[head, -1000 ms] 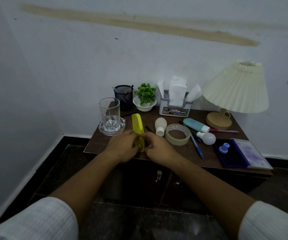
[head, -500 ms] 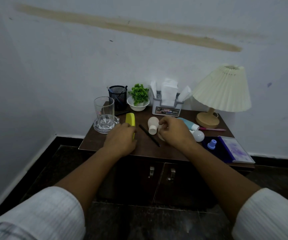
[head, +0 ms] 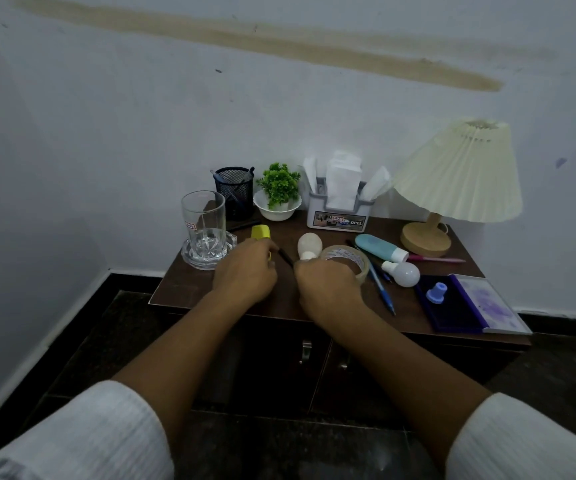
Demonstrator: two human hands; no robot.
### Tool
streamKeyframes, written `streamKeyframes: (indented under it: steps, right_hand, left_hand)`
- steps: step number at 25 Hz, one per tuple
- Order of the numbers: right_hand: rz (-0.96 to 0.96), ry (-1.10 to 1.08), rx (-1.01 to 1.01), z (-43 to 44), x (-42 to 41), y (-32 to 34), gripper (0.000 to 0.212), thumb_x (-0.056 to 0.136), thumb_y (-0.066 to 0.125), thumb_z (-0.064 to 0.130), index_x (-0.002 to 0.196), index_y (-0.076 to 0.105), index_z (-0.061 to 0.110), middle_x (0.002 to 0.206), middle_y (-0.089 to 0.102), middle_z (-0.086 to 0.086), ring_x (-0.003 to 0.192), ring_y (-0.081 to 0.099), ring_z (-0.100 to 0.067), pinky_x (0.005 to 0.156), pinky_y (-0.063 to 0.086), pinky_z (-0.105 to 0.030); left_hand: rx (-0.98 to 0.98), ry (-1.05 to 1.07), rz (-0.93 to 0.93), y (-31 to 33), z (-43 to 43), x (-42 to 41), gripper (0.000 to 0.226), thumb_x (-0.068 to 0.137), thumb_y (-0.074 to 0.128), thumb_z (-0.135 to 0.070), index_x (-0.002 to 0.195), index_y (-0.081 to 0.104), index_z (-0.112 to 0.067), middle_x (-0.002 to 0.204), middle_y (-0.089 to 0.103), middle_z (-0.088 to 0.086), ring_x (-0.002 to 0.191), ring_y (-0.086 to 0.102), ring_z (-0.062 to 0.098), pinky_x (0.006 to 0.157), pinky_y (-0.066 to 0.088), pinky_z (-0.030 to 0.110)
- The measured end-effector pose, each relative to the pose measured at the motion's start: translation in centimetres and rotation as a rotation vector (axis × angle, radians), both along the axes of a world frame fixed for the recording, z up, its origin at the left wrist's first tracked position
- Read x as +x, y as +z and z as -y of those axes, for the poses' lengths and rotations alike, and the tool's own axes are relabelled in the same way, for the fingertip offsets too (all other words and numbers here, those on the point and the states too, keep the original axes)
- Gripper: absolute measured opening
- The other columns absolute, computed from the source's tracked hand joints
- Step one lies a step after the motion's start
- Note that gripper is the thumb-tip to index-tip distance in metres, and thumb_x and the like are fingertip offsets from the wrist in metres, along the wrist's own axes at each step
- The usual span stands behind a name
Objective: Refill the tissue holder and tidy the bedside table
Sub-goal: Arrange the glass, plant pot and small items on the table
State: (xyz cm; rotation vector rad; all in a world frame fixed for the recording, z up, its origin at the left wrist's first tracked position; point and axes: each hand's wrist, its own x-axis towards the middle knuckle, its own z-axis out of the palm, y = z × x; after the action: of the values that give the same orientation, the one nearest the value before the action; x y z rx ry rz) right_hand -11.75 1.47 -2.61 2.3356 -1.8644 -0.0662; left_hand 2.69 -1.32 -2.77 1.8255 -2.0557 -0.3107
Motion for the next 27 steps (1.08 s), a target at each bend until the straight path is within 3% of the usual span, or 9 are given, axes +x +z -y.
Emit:
streamKeyframes:
  steps: [3,6,8,10,13,16,19,24,27]
  right_hand:
    - [0.177,-0.061,-0.026,0.0,0.2,0.0,0.03,0.094,0.055,0.011,0.124,0.052,0.008,0.114,0.067,-0.013,0.103,0.068,-0.033,0.067,0.043,-0.038]
    - [0.598,-0.157,0.078,0.0,-0.5,1.4,0.022,0.085,0.067,0.02,0.104,0.06,0.01,0.096,0.067,-0.01,0.091,0.067,-0.028,0.066,0.044,-0.031]
    - [0.932,-0.159,0.119,-0.4,-0.9,3.1,0.018,0.082,0.071,0.018,0.098,0.063,0.014,0.081,0.069,-0.008,0.065,0.067,-0.018,0.058,0.047,-0.027]
    - [1.146,-0.037,0.152,-1.0,-0.7,4.6,0.015,0.084,0.068,0.011,0.098,0.064,0.012,0.075,0.069,-0.016,0.048,0.06,-0.016,0.05,0.047,-0.027]
    - [1.225,0.087,0.118,-1.2,0.3,5.7,0.013,0.09,0.066,0.007,0.103,0.066,0.008,0.08,0.069,-0.016,0.049,0.061,-0.019,0.043,0.045,-0.022]
    - [1.192,0.078,0.061,1.5,1.0,5.4,0.013,0.092,0.068,0.015,0.105,0.068,0.011,0.081,0.069,-0.006,0.057,0.067,-0.018,0.047,0.048,-0.024]
    - [0.928,0.143,0.002,5.9,1.9,4.7,0.013,0.09,0.068,0.013,0.102,0.072,0.014,0.078,0.071,-0.002,0.072,0.068,-0.017,0.063,0.055,-0.03]
    - [0.54,0.288,0.022,12.2,4.8,3.5,0.025,0.091,0.062,0.012,0.115,0.071,0.013,0.111,0.073,-0.006,0.1,0.068,-0.021,0.083,0.057,-0.04]
    - [0.284,0.348,0.013,14.9,6.9,2.3,0.031,0.088,0.059,0.016,0.118,0.067,0.021,0.111,0.071,-0.006,0.1,0.067,-0.028,0.077,0.059,-0.045]
  left_hand:
    - [0.001,0.024,-0.092,0.2,-0.2,0.7,0.031,0.092,0.058,-0.026,0.121,0.066,-0.034,0.123,0.068,-0.001,0.111,0.064,0.024,0.089,0.055,0.044]
    - [0.03,0.069,-0.189,0.7,-0.4,1.2,0.018,0.091,0.061,-0.04,0.103,0.07,-0.03,0.103,0.073,-0.001,0.096,0.068,0.023,0.081,0.057,0.044]
    - [0.129,0.066,-0.506,1.5,-0.9,1.1,0.033,0.091,0.062,-0.051,0.092,0.07,-0.019,0.091,0.073,0.001,0.081,0.069,0.021,0.07,0.06,0.039]
    - [0.245,0.033,-0.89,3.0,-1.8,0.5,0.036,0.094,0.066,-0.042,0.087,0.068,-0.008,0.083,0.071,0.004,0.069,0.065,0.017,0.056,0.056,0.03]
    - [0.037,0.042,-1.034,5.7,-1.9,0.8,0.029,0.094,0.068,-0.032,0.086,0.071,-0.004,0.077,0.072,0.004,0.064,0.065,0.016,0.055,0.053,0.029]
    - [-0.292,0.101,-0.911,8.4,-1.1,3.3,0.02,0.092,0.066,-0.037,0.093,0.077,-0.02,0.083,0.077,-0.003,0.077,0.074,0.015,0.068,0.061,0.036]
    - [-0.441,0.155,-0.798,9.8,-0.3,5.8,0.022,0.092,0.067,-0.037,0.108,0.077,-0.025,0.09,0.076,-0.006,0.08,0.072,0.009,0.073,0.063,0.039]
    - [-0.54,0.249,-0.84,9.6,1.9,7.6,0.031,0.091,0.072,-0.027,0.122,0.072,-0.023,0.091,0.073,-0.011,0.07,0.065,-0.007,0.065,0.052,0.009]
    - [-0.582,0.298,-0.882,9.4,2.9,7.9,0.042,0.09,0.073,-0.024,0.131,0.066,-0.023,0.088,0.069,-0.017,0.079,0.067,-0.005,0.074,0.053,0.012]
